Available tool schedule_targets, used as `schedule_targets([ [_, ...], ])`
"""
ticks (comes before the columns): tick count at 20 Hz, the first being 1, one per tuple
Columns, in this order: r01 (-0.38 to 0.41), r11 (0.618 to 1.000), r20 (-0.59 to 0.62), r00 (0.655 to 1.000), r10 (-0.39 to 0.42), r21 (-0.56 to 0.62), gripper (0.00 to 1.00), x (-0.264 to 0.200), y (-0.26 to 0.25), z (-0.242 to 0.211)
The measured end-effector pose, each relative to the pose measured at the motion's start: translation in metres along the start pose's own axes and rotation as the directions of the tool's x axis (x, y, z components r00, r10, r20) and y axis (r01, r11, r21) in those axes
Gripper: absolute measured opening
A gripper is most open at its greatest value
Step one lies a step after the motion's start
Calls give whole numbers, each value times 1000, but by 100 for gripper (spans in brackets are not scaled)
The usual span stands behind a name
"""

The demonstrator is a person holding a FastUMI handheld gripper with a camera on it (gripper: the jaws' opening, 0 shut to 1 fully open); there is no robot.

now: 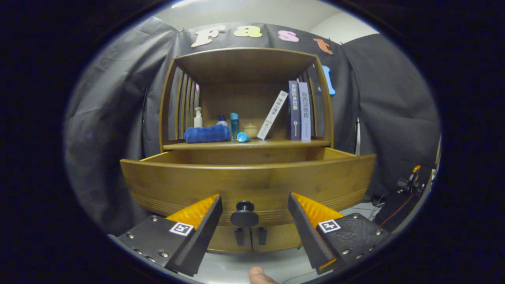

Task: Pull open the drawer, take out the items inside it, and place them on the countertop above the cabinet.

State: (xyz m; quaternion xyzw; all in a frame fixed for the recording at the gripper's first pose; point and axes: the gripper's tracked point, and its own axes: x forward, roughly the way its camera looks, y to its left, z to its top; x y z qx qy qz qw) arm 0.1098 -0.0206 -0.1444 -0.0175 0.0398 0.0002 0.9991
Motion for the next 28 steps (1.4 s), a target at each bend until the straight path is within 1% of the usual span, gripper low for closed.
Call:
schedule_targets([
  [3,13,1000,-10,1000,-13,11,99,11,-7,-3],
  [5,-14,1000,-21,1000,14,26,99,15,2,-6],
  [7,-35,999,-42,999,35,-4,99,23,10,-13],
  [8,-25,1000,-59,998,23,-19,99,27,9,-19],
  [9,-18,1000,-22,1000,18,-24,99,22,6,-15],
  [11,-20,1000,-13,1000,19,-15,99,28,10,-13],
  [15,-49,997,-1,999,49,55,99,37,14,-15],
  [17,-51,998,23,998,50,40,99,46,14,-8],
  [20,-54,998,50,997,52,45,99,64,18,-10],
  [23,-57,997,77,996,53,54,99,56,17,-10],
  [28,-58,996,131,990,47,75,99,64,13,-5],
])
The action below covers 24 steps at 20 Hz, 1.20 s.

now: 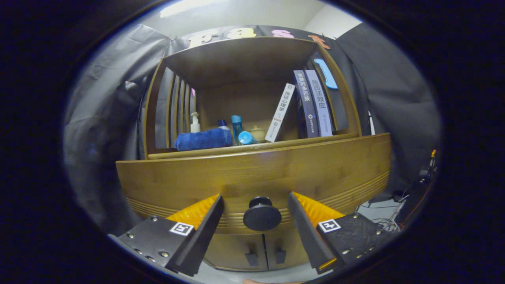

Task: Pull open the drawer, take out the items inside it, and place them on the countertop above the cabinet.

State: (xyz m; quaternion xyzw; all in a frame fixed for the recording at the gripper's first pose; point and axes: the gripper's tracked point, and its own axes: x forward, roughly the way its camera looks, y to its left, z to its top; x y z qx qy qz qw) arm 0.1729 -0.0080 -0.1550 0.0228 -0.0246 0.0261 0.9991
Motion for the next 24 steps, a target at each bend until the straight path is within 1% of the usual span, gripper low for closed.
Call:
schedule_targets([
  [4,5,1000,82,997,-6,9,99,12,0,1],
  [7,11,1000,100,995,-11,3,99,26,4,-7],
  [11,10,1000,131,991,-11,6,99,31,4,-8],
  [13,9,1000,163,987,-7,-9,99,39,6,-8],
  [16,8,1000,223,975,-9,5,99,64,6,-5],
  [18,6,1000,240,971,-6,1,99,67,5,-5],
  [20,6,1000,227,974,-8,8,99,69,6,-6],
  [24,11,1000,144,990,-10,-1,99,81,5,-8],
])
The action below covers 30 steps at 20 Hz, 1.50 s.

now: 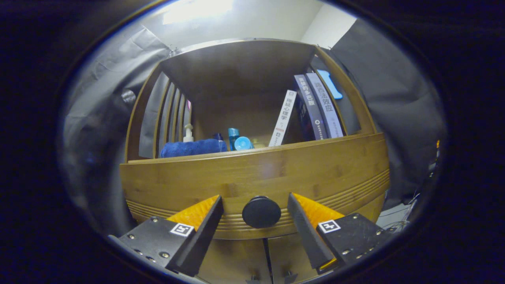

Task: Pull open the drawer, take out the items inside it, and place them on the countertop above the cabinet.

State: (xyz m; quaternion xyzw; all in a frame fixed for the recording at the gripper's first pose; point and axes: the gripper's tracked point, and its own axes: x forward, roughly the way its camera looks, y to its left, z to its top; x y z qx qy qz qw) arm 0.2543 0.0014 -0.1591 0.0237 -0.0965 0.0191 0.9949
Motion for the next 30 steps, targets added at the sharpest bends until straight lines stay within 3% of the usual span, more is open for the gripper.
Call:
schedule_targets([
  [8,1,1000,-87,996,-1,3,99,0,5,13],
  [13,49,998,-92,995,-46,34,99,-42,-2,75],
  [17,55,997,-45,997,-58,-59,98,-85,-5,139],
  [23,79,981,-72,993,-92,-176,99,-153,-1,201],
  [28,43,993,-135,989,-57,-108,98,-209,8,249],
  [30,75,991,-124,988,-90,-115,99,-225,-2,281],
])
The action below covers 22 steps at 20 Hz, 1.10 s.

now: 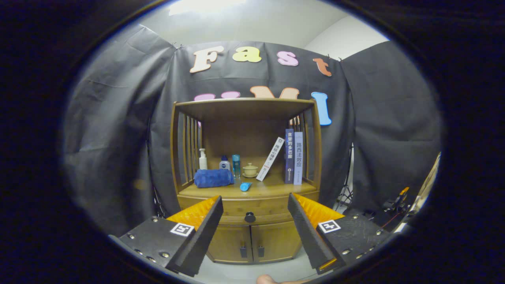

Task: Pull open the drawer, take out the items inside it, and place them on the countertop above the cabinet.

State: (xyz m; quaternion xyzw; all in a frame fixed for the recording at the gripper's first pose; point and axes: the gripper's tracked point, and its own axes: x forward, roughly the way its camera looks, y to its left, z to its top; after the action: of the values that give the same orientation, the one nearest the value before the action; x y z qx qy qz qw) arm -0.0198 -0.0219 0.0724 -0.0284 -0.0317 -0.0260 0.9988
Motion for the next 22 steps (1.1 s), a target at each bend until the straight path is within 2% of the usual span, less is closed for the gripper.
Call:
schedule_targets([
  [2,20,1000,22,1000,-20,0,99,-18,-10,27],
  [7,-23,999,49,999,21,37,99,-44,-2,63],
  [15,-70,998,23,997,70,3,99,-52,21,52],
  [22,-106,994,-23,994,106,-18,99,-57,32,24],
])
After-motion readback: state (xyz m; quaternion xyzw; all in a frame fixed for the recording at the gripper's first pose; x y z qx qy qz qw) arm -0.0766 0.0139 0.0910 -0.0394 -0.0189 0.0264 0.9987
